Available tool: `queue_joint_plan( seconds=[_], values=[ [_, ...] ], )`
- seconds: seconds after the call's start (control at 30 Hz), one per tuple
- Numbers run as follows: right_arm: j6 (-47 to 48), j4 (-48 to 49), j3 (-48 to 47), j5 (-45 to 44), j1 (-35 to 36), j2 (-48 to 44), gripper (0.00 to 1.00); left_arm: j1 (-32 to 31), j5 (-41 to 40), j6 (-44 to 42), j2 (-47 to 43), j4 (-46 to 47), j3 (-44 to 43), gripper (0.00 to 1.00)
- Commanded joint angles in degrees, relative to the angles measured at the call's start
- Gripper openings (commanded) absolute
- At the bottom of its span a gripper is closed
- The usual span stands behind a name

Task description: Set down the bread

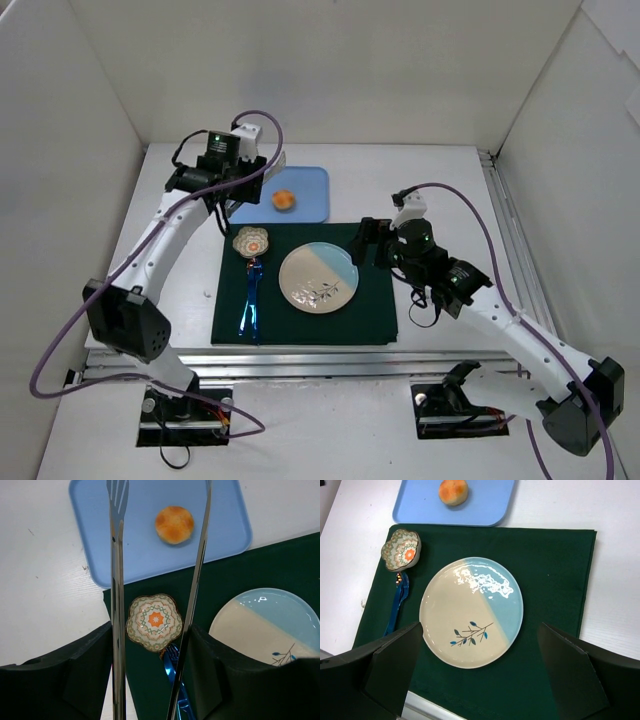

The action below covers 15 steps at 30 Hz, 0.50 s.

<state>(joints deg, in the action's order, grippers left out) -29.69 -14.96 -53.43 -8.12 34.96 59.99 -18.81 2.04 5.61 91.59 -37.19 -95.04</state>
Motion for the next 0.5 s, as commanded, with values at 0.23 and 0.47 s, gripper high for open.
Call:
queue_joint_plan(
  seconds=[0.23,0.47],
  values=[
    [0.9,2.0,-1.8,-2.5,0.4,-1.6,0.97,-2.9,-5.0,-1.7,7.1,4.9,-2.6,0.57],
    [0.8,2.0,-1.8,-2.4,0.2,-2.2,0.97,-4.0,-7.5,-1.5,11.9,4.6,-2.3,0.57]
  ],
)
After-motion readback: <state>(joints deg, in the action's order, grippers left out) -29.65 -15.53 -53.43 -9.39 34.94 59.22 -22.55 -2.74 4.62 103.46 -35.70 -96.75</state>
